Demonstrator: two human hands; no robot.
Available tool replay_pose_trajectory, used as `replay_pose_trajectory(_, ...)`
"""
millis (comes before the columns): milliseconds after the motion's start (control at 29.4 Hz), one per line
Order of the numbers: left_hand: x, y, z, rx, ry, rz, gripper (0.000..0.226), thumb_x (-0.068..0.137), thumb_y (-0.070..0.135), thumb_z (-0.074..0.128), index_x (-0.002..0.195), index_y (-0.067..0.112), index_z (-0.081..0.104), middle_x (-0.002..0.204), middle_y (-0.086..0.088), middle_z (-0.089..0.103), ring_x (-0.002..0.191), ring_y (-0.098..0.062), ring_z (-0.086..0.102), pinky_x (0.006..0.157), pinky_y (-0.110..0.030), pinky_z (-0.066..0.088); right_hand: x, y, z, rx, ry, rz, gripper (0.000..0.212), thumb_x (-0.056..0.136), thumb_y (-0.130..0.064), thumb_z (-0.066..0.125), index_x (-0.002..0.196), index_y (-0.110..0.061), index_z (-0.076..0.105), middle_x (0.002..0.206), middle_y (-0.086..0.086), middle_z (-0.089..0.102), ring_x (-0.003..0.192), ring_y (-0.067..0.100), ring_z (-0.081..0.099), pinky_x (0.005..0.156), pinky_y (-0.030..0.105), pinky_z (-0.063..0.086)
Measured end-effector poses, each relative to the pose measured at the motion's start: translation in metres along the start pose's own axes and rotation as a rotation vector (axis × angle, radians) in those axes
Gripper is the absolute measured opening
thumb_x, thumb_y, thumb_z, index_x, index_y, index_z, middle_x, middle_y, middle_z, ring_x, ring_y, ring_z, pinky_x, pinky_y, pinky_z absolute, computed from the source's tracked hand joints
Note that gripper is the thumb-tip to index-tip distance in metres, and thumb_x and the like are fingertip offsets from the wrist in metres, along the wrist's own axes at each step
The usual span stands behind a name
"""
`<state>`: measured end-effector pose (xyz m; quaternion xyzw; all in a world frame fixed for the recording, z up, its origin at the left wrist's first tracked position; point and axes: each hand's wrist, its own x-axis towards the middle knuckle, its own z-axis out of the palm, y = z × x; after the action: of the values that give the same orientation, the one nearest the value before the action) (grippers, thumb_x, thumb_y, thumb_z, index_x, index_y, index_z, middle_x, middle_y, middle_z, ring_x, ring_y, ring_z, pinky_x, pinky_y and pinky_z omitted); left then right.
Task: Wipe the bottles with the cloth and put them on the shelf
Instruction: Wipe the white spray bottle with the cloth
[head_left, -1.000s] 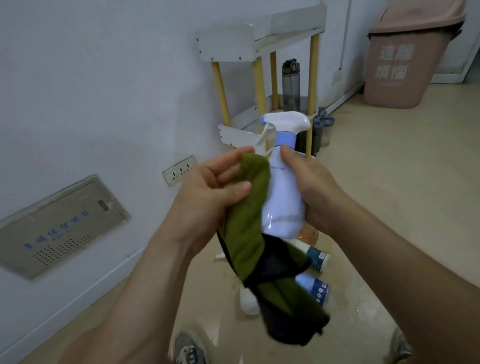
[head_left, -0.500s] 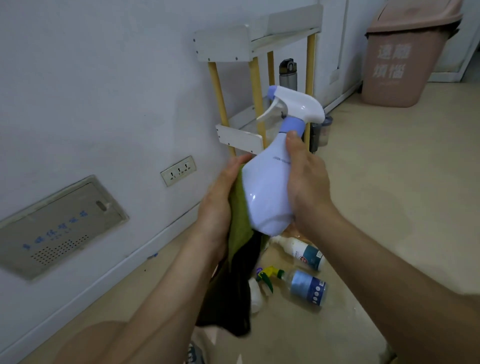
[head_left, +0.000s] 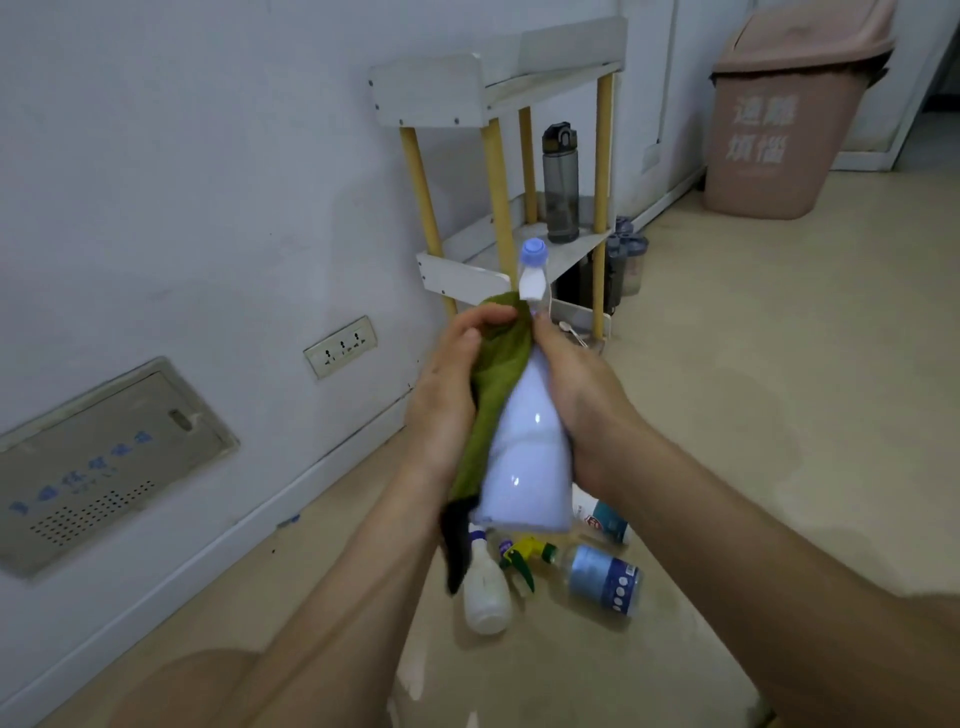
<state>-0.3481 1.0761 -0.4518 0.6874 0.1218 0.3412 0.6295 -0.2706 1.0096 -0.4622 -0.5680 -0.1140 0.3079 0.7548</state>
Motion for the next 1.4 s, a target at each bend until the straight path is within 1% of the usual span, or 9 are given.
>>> replay_pose_trajectory(102,-0.02,0.001,0.009,0.165,-0.152,-0.027,0.032,0.099,0.021,0.038,0.112,0.038,0.063,0.115,0.019,0.062,0.103,0.006,0.059,0.087,-0.017,0.046,0.005,-0.006,-0.01,0.053,0.11,-0.044,0.036,0.1,-0.041,0.052,0.087,-0.012,0.07,0.088,0.012,0.072,0.085,0.028,0.069,0.085,0.043,0.056)
replay_pose_trajectory(272,-0.041,0.003,0.009,0.513,-0.237,0.386,0.031,0.097,0.03,0.04,0.122,0.035,0.057,0.126,0.021,0.055,0.122,0.003,0.047,0.103,-0.019,0.037,0.0,-0.011,-0.016,0.271,0.063,0.021,0.041,0.099,-0.042,0.051,0.093,-0.005,0.067,0.086,0.014,0.069,0.08,0.027,0.068,0.077,0.038,0.057)
replay_pose_trajectory(408,0.008,0.009,0.002,0.133,-0.014,-0.104,0.021,0.092,0.028,0.053,0.112,0.033,0.054,0.098,0.012,0.06,0.088,0.002,0.059,0.069,-0.01,0.043,-0.021,-0.009,-0.003,0.131,-0.022,-0.003,0.036,0.096,-0.039,0.058,0.099,-0.006,0.072,0.09,0.012,0.075,0.082,0.025,0.07,0.081,0.039,0.056)
replay_pose_trajectory(545,0.013,0.014,0.001,-0.009,0.127,-0.412,0.027,0.091,0.045,0.061,0.101,0.022,0.072,0.079,0.01,0.072,0.07,0.001,0.066,0.059,-0.012,0.051,-0.031,-0.009,0.003,0.077,-0.059,-0.042,0.026,0.095,-0.037,0.061,0.092,-0.014,0.073,0.088,0.008,0.076,0.08,0.022,0.071,0.076,0.034,0.058)
replay_pose_trajectory(681,-0.012,0.001,0.014,0.167,-0.091,-0.228,0.053,0.094,0.051,0.049,0.144,0.034,0.044,0.138,0.017,0.051,0.113,0.009,0.053,0.097,-0.009,0.039,-0.018,-0.014,-0.009,0.012,0.069,-0.115,0.032,0.098,-0.032,0.057,0.076,-0.012,0.069,0.067,0.002,0.071,0.064,0.015,0.067,0.066,0.027,0.055)
replay_pose_trajectory(851,-0.053,-0.004,0.02,0.741,-0.337,0.107,0.078,0.089,0.053,0.046,0.154,0.039,0.005,0.158,0.025,0.011,0.143,0.008,0.009,0.117,-0.019,0.015,0.002,-0.02,-0.025,0.094,0.375,-0.09,0.037,0.1,-0.033,0.055,0.071,-0.011,0.059,0.071,0.001,0.061,0.07,0.017,0.062,0.063,0.019,0.051)
replay_pose_trajectory(1021,-0.032,-0.007,-0.007,0.542,-0.274,-0.087,0.084,0.072,0.044,0.081,0.138,0.048,0.028,0.13,0.026,0.049,0.111,0.01,0.05,0.088,-0.01,0.044,-0.002,-0.019,-0.018,0.149,0.272,-0.038,0.023,0.09,-0.032,0.069,0.079,-0.013,0.065,0.086,0.005,0.068,0.083,0.019,0.066,0.086,0.039,0.055)
replay_pose_trajectory(1225,-0.036,-0.005,-0.016,0.238,-0.144,-0.092,0.058,0.073,0.039,0.073,0.127,0.035,0.054,0.113,0.018,0.068,0.099,0.003,0.066,0.078,-0.016,0.053,-0.006,-0.041,-0.028,-0.113,-0.142,-0.063,0.033,0.087,-0.039,0.07,0.103,-0.011,0.071,0.093,0.009,0.076,0.089,0.026,0.072,0.086,0.041,0.058)
replay_pose_trajectory(1396,-0.033,-0.004,-0.012,0.283,0.147,-0.002,0.021,0.098,0.022,0.057,0.116,0.027,0.066,0.104,0.019,0.07,0.097,0.005,0.064,0.082,-0.01,0.048,-0.002,-0.033,-0.025,-0.214,0.001,-0.136,0.032,0.094,-0.043,0.061,0.102,-0.013,0.067,0.094,0.006,0.071,0.09,0.025,0.068,0.085,0.042,0.054)
